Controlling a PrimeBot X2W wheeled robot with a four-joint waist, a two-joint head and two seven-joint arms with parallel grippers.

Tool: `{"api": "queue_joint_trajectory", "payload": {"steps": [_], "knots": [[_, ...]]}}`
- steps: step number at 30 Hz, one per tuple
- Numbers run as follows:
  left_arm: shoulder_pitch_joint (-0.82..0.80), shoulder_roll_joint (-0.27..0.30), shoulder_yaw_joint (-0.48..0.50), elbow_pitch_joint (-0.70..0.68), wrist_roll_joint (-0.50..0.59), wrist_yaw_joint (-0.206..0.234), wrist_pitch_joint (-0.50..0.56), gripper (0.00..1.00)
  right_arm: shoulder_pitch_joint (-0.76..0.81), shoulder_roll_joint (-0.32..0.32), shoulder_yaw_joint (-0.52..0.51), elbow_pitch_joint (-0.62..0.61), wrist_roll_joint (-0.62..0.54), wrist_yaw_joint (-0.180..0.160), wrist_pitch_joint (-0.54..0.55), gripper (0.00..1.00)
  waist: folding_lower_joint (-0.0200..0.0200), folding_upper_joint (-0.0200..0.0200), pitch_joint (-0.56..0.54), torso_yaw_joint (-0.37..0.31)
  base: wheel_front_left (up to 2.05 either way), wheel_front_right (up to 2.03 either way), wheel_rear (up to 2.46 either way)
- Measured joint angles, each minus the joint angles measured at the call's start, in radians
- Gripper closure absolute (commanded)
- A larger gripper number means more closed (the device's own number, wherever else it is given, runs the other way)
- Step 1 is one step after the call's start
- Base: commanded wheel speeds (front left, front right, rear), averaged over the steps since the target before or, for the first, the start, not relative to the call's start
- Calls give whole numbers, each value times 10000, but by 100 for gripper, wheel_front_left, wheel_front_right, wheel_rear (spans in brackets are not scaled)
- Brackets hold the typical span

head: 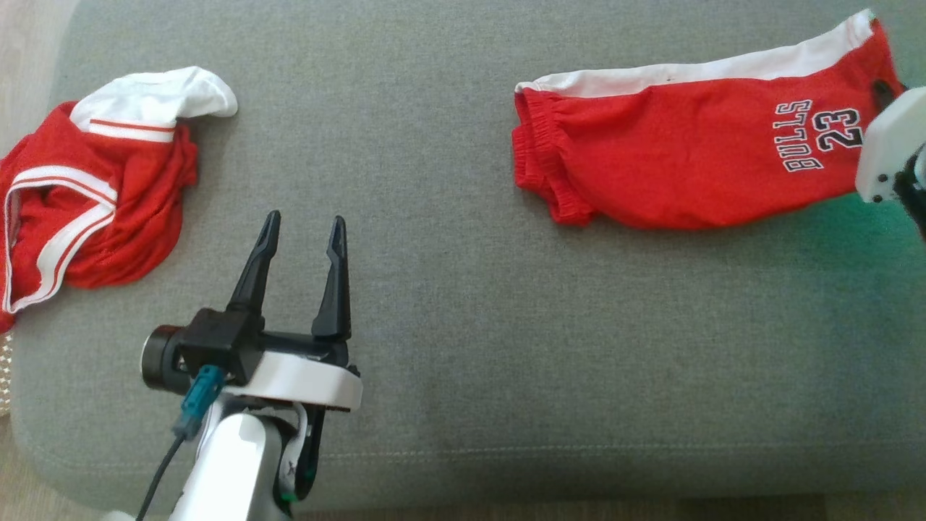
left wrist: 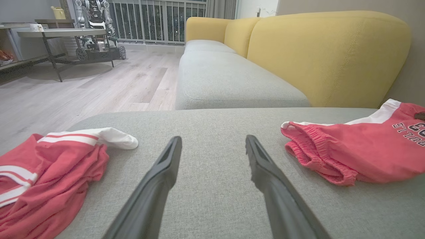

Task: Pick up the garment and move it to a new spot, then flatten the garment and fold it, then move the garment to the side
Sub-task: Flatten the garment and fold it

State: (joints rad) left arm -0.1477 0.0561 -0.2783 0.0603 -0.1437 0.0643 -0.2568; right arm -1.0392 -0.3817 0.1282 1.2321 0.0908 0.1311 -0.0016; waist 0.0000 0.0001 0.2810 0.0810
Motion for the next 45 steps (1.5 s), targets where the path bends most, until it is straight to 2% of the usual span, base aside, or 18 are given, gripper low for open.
{"api": "queue_joint_trajectory", "payload": {"steps": [3,8,9,13,21,26,38,39,40,41,45], "knots": [[0,-17,-13,65,-2,-29,0,0,-22,178,174,-188,-196,0,-46,100,0,0,-55,3,0,0,0],[4,-44,-86,186,0,-36,0,0,-142,1026,614,-663,-165,0,-40,100,0,0,-158,-4,0,0,0],[4,-44,-86,186,0,-36,0,0,-142,1026,614,-663,-165,0,-40,100,0,0,-158,-4,0,0,0],[40,-56,-142,255,6,-35,0,0,-141,1764,1152,-1292,113,0,107,100,0,0,-286,-1,0,0,0],[177,-75,-337,316,13,-29,0,0,362,2694,2159,-2406,867,0,767,100,0,0,-484,207,0,0,0],[185,-77,-384,320,-105,-31,0,0,1058,2930,2516,-2732,1335,0,1198,100,0,0,-423,406,0,0,0],[134,-81,-915,407,-370,36,0,0,1370,3028,3254,-3787,2445,0,1162,98,0,0,-341,479,0,0,0],[128,-81,-941,412,-374,36,0,0,1428,3028,3317,-3879,2581,0,1162,73,0,0,-347,473,0,0,0],[120,-81,-953,414,-418,36,0,0,1494,3032,3327,-3948,2706,0,1162,29,0,0,-354,466,0,0,0],[111,-81,-957,416,-447,36,0,0,1552,3035,3325,-4015,2824,0,1143,0,0,0,-364,459,0,0,0],[109,-81,-982,430,-447,63,0,0,1770,3074,2955,-4332,2964,0,662,0,0,0,-436,441,0,0,0]]}}
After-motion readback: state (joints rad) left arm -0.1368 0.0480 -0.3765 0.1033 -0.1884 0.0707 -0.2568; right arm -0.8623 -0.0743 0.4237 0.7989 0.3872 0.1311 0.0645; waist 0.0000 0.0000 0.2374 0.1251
